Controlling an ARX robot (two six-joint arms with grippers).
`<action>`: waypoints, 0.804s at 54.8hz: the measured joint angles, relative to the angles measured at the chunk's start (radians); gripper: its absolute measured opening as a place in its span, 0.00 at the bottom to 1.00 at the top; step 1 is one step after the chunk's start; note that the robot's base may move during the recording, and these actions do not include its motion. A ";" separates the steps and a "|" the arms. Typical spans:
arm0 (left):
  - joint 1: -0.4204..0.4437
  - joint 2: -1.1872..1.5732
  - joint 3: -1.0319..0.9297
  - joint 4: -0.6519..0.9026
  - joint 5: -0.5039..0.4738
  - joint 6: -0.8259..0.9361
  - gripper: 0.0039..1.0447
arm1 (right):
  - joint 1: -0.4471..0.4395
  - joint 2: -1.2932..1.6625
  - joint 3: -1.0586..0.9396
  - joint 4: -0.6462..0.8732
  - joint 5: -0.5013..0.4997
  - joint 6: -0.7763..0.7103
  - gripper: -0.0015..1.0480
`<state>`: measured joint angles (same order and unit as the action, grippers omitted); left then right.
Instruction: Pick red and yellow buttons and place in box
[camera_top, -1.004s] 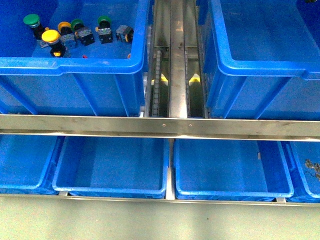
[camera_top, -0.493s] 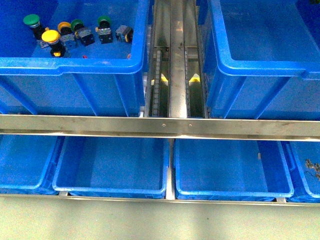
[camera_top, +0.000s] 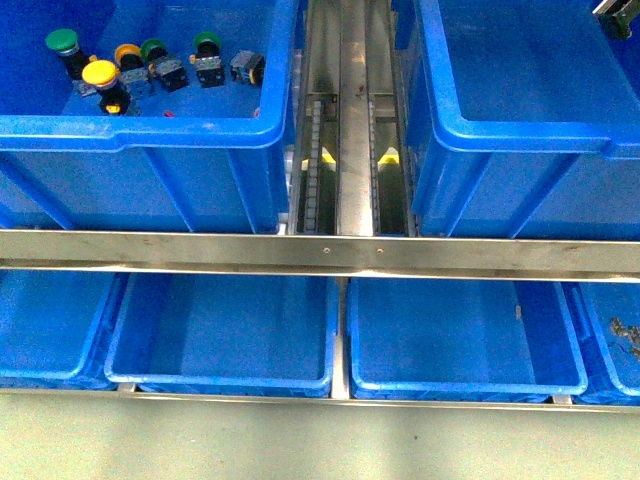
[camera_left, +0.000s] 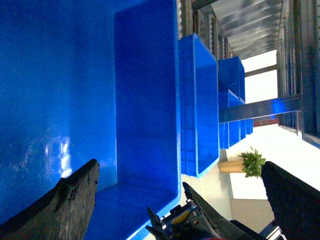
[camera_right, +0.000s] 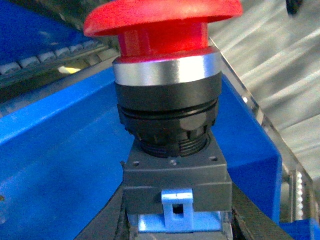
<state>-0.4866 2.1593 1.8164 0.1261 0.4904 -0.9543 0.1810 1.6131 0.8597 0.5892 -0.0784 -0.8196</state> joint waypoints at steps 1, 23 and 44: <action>0.005 -0.008 -0.014 0.005 -0.007 0.008 0.93 | -0.001 0.000 -0.001 0.000 0.000 0.001 0.25; 0.140 -0.226 -0.350 0.077 -0.092 0.144 0.93 | -0.047 -0.002 -0.019 -0.001 0.004 0.020 0.25; 0.158 -0.501 -0.772 0.113 -0.283 0.420 0.93 | -0.063 -0.065 -0.045 -0.015 -0.004 0.068 0.25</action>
<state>-0.3290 1.6581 1.0439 0.2394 0.2073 -0.5339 0.1177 1.5478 0.8143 0.5743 -0.0826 -0.7517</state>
